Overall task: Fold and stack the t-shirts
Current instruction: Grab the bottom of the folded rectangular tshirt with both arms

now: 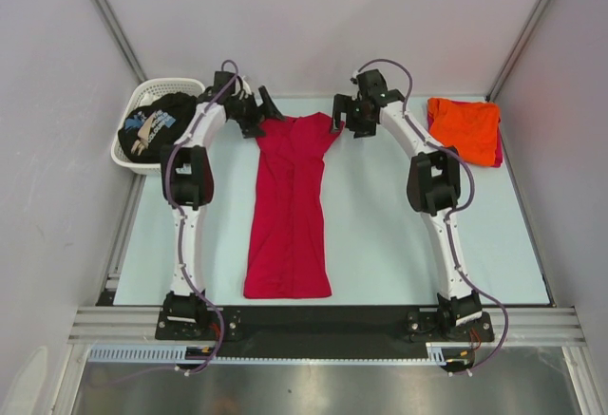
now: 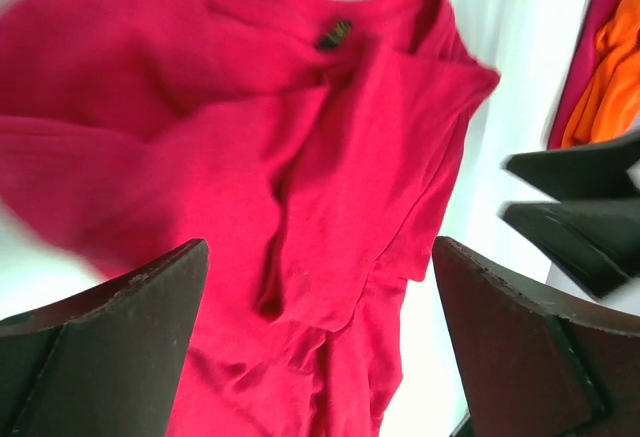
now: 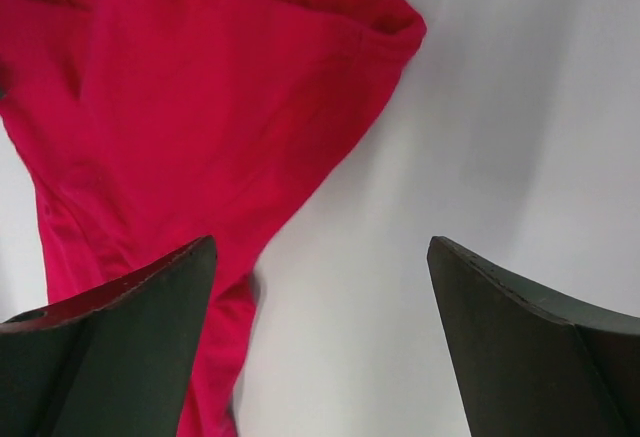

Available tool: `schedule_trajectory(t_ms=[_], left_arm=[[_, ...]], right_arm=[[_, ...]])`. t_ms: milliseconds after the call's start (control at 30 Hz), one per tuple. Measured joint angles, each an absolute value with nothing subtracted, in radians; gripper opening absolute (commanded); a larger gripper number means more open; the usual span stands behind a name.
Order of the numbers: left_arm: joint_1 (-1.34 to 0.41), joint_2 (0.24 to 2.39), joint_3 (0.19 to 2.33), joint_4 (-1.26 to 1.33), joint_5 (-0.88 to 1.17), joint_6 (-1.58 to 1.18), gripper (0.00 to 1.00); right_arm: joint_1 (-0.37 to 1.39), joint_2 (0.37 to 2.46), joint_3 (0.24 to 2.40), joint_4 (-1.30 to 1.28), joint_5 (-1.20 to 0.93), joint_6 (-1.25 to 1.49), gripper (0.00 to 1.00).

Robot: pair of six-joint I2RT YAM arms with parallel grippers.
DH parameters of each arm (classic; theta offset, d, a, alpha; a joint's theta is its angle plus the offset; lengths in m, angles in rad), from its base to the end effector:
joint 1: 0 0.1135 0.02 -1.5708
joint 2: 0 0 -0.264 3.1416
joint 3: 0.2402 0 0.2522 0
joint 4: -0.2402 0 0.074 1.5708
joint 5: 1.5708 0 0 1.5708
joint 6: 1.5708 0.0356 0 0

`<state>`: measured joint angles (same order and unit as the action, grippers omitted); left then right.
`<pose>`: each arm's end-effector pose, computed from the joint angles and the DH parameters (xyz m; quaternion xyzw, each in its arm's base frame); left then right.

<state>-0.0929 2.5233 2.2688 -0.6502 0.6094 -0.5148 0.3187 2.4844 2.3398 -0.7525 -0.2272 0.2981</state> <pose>0.5468 -0.0714 0.1818 -0.0929 0.9021 -0.3638 0.2128 0.5178 0.1793 0.2139 -0.0471 0.9373 0.2016 0.2804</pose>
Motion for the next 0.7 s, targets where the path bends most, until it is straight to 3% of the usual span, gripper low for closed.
schedule_trajectory(t_ms=[700], left_arm=[[-0.001, 2.556, 2.276, -0.599, 0.627, -0.566, 0.99]], right_arm=[[0.263, 2.655, 2.418, -0.548, -0.366, 0.553, 0.83]])
